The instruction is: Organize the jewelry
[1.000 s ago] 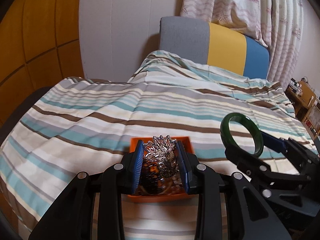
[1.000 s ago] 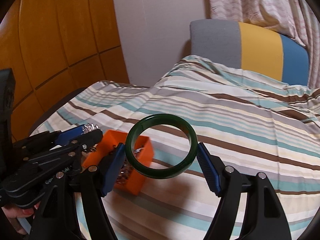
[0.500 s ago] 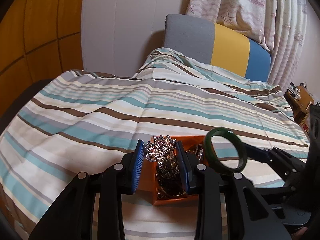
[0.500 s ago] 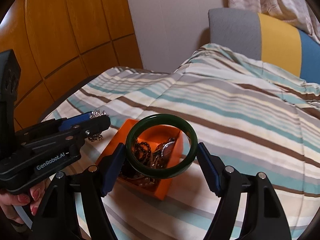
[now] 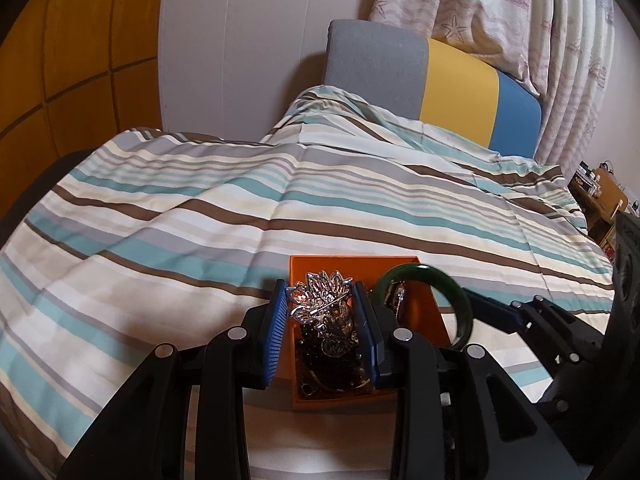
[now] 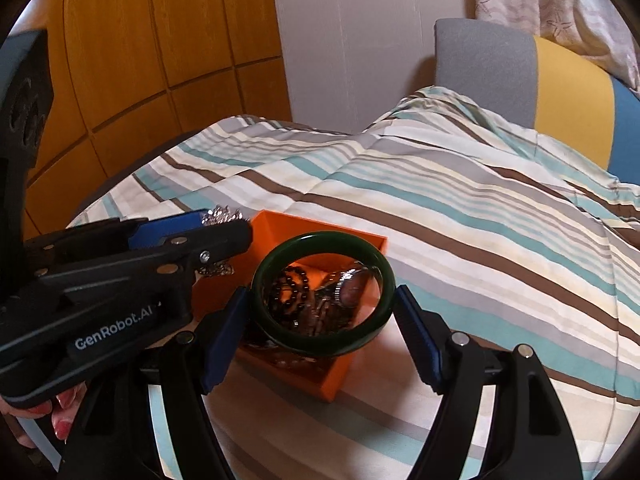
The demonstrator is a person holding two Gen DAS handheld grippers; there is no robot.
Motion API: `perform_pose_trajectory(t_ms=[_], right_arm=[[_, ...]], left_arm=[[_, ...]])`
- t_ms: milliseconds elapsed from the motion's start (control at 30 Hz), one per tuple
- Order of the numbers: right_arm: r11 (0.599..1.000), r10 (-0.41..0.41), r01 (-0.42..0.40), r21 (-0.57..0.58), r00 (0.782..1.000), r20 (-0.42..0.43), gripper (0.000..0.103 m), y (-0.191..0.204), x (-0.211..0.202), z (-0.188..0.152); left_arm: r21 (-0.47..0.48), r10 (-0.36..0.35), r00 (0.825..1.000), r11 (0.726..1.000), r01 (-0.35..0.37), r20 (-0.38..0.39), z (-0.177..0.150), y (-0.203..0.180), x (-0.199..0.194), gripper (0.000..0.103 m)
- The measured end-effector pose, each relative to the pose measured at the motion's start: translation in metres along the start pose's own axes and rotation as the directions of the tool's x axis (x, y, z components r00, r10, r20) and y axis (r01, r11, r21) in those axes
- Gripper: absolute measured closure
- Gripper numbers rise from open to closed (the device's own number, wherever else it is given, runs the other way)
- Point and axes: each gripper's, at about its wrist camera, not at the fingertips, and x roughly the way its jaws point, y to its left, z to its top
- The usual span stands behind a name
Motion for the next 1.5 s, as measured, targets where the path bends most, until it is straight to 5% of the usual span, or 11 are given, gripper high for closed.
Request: perform_pose_trajectory(t_ms=[333,1000,1133,1333,1433,1500], right_arm=[[0.999,0.019,-0.017,-0.031,0.999,0.035,0.027,0.003,-0.004,-0.001],[0.995,-0.081,0.078,0.066,0.996,0.043,0.028,-0.026,-0.019,-0.012],[0.994,-0.083,0.080,0.071,0.996,0.042,0.028,-0.027,-0.019,-0.012],[0.994,-0.085,0.083,0.068,0.996,0.034,0.028,-0.025,-0.018,-0.012],[0.993,-0.099,0.096,0.068,0.995,0.031,0.028,-0.025,-0.019,-0.011],[0.992,-0.106,0.105,0.075,0.994,0.017,0.028,-0.026,-0.020,-0.011]], left_arm=[[-0.002,0.000,1.000,1.000,0.000,-0.002,-0.005,-0.002,0.005,0.070],[0.032,0.034,0.999,0.999,-0.034,0.000,-0.006,-0.013,0.011,0.070],[0.022,0.035,0.999,0.999,-0.035,0.007,-0.007,-0.011,0.009,0.056],[0.019,0.045,0.999,0.999,-0.045,0.010,-0.010,-0.010,0.005,0.056],[0.019,0.054,0.998,0.998,-0.055,0.025,-0.011,-0.010,-0.001,0.039],[0.017,0.062,0.998,0.998,-0.062,0.033,-0.012,-0.009,-0.005,0.039]])
